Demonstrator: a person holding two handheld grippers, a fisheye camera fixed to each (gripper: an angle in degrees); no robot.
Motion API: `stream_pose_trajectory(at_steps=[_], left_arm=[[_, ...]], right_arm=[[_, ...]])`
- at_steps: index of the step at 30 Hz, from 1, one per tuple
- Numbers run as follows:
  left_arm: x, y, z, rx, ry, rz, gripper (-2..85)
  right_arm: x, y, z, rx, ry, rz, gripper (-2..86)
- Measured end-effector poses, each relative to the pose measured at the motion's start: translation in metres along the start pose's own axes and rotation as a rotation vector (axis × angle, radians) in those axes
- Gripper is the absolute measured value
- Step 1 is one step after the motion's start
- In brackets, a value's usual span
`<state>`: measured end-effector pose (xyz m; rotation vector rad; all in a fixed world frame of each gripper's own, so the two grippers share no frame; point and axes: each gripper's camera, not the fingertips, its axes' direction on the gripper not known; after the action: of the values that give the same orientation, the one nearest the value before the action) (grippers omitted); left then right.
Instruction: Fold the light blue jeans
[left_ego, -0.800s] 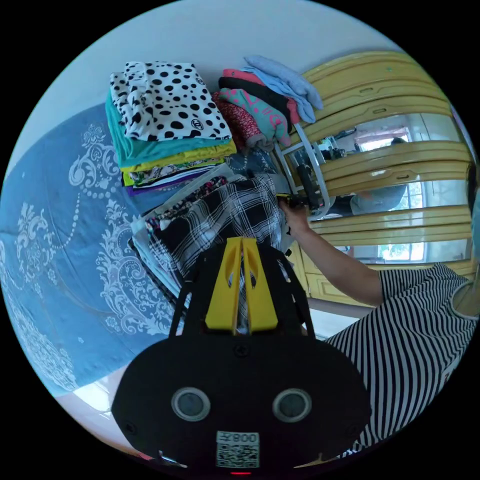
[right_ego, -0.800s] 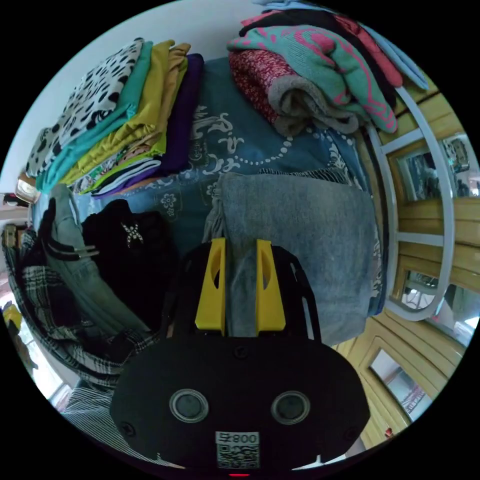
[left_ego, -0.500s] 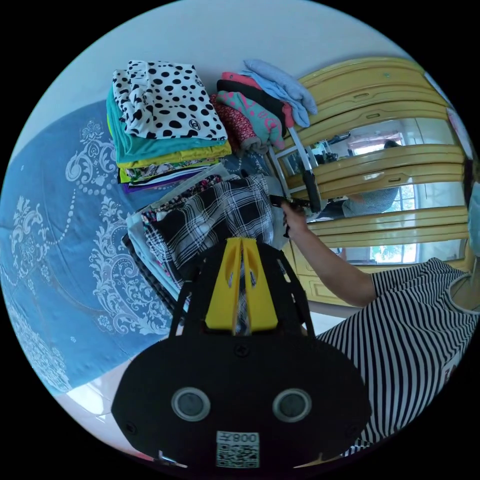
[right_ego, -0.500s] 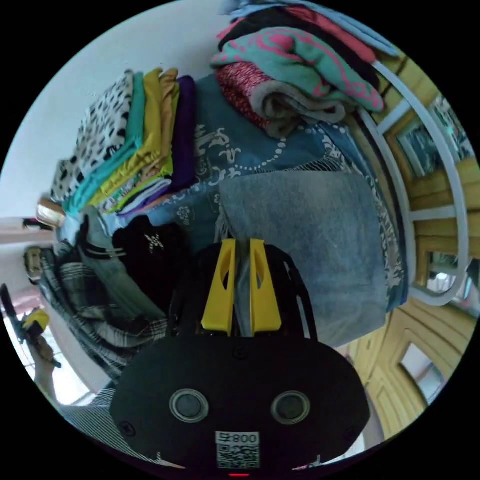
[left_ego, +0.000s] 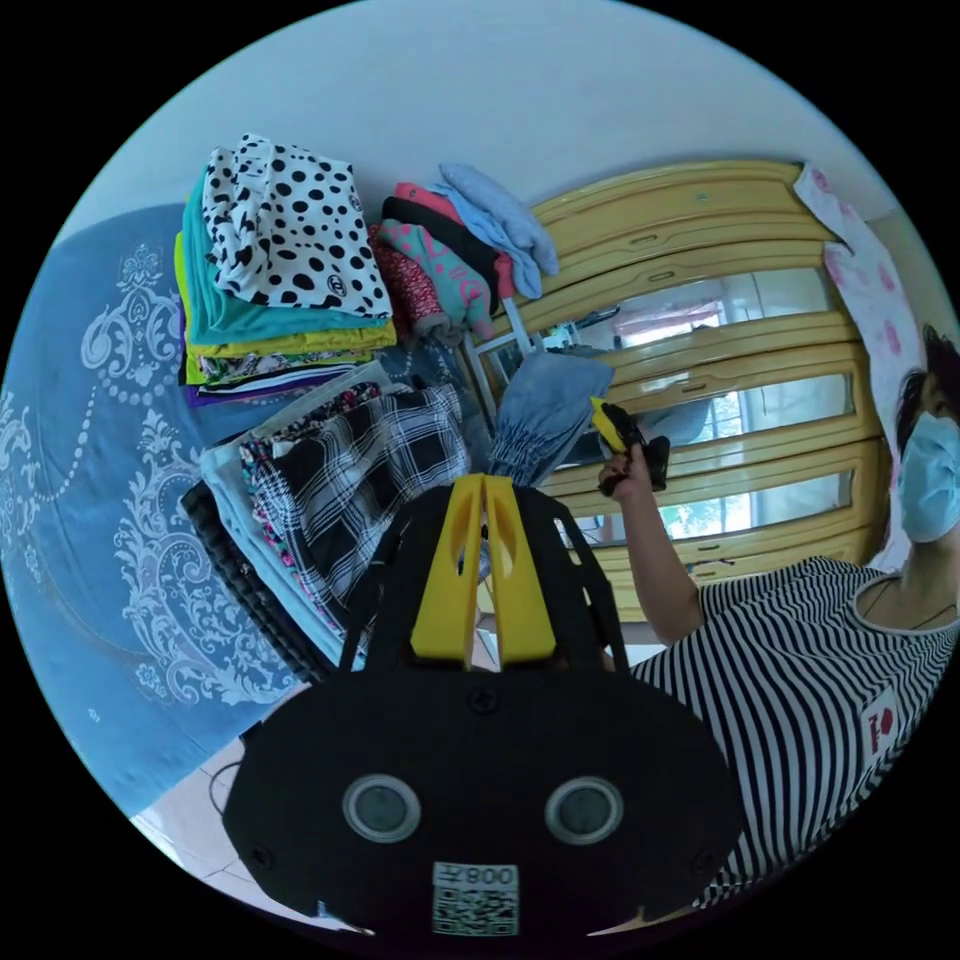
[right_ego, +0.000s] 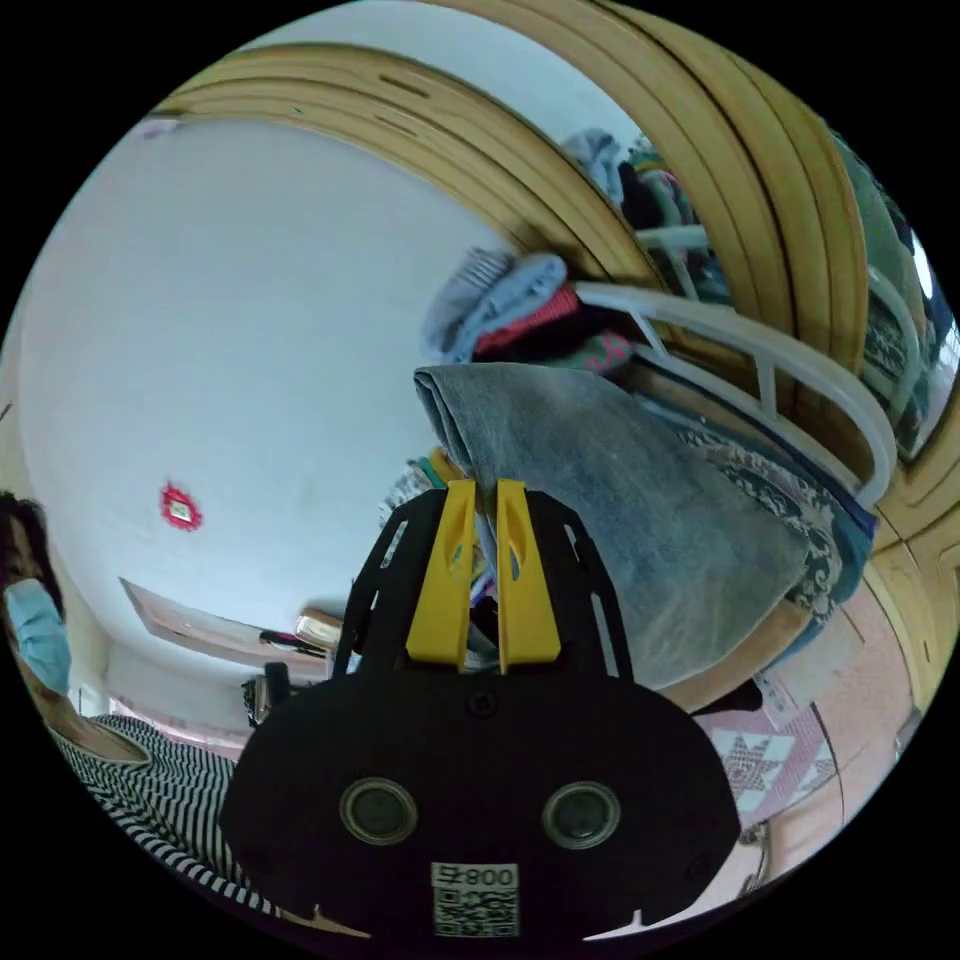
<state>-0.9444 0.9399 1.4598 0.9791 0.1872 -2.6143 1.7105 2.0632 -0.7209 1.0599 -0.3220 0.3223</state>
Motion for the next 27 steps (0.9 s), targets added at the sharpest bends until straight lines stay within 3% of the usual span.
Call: stream_pose_trajectory(at_steps=[6,14,27], left_arm=[[0.035,-0.02,-0.097,0.04,0.059,0.076,0.2],[0.077,-0.007,-0.292,0.223,0.031,0.134,0.5],[0.184,0.007,-0.537,0.43,-0.045,0.38,10.8]], right_arm=[[-0.083,0.005,-0.055,0.138,-0.179,-0.163,3.3],[-0.259,0.008,-0.082,0.222,-0.329,-0.432,3.2],[-0.496,0.122,-0.042,0.07,-0.704,-0.704,2.7]])
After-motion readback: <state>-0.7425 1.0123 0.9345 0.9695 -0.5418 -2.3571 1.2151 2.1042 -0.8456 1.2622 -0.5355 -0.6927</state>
